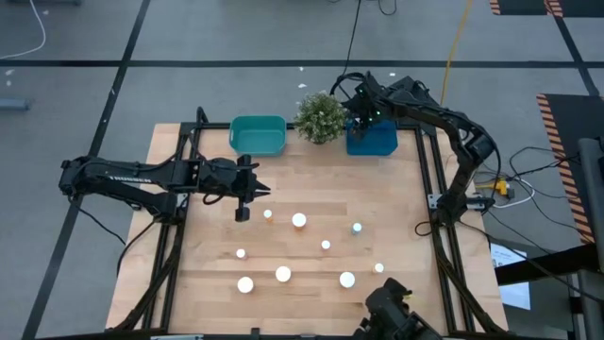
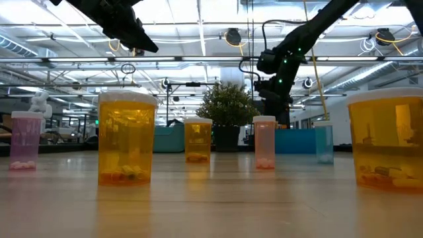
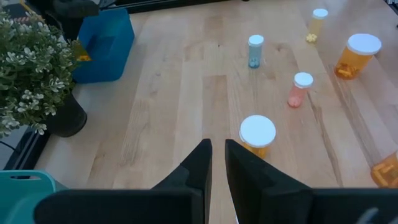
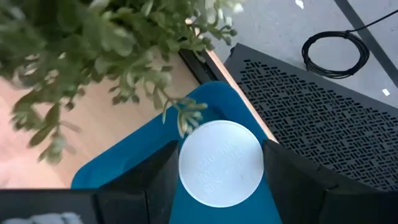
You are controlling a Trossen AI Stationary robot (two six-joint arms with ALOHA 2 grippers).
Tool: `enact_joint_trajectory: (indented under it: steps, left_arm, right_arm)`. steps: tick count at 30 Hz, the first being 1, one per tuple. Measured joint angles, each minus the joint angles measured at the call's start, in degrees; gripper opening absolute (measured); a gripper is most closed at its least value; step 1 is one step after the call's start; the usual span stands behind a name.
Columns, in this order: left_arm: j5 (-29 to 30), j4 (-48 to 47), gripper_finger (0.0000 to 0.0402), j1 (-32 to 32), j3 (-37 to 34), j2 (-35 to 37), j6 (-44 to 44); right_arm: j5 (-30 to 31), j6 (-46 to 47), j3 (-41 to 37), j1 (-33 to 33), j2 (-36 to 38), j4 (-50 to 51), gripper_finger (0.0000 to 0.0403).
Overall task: Pick and place medicine bottles into bin by pill shape (circle, oval)
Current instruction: Put the large orange pill bottle into the blue bin
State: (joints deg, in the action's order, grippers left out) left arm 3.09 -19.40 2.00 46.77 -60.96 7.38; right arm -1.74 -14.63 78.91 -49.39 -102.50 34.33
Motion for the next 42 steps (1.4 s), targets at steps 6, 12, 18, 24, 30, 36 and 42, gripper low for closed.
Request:
enact_joint_trajectory:
  steps: [6,12,18,24,30,36,42]
  left_arm:
    - [0.00,-0.02,0.0049,0.00,-0.01,0.02,-0.02]
    - [0.00,-0.02,0.0049,0.00,-0.01,0.01,-0.04]
    - [0.00,-0.02,0.0049,0.00,0.00,0.02,-0.11]
    - [0.00,-0.04,0.0049,0.01,-0.01,0.01,-0.13]
    - [0.00,-0.04,0.0049,0.00,-0.01,0.01,-0.21]
    - [0.00,-0.04,0.0049,0.00,-0.01,0.01,-0.35]
    - [-0.02,-0.07,0.0049,0.00,0.00,0.02,-0.39]
  right_arm:
    - [0.03,-0.01,0.00,0.00,-2.21,-0.67,0.0208]
    - [0.09,0.14,-0.02,-0.02,-2.39,-1.58,0.0209]
    - [0.11,0.26,-0.02,-0.02,-2.38,-1.42,0.0209]
    - [0.11,0.39,-0.02,-0.02,-2.38,-1.35,0.0224]
    - [0.13,0.42,-0.02,-0.02,-2.36,-1.39,0.0254]
    - [0.13,0.37,-0.02,-0.02,-2.24,-2.90,0.0258]
    - [0.17,0.95,-0.08,0.62,1.27,-0.95,0.0258]
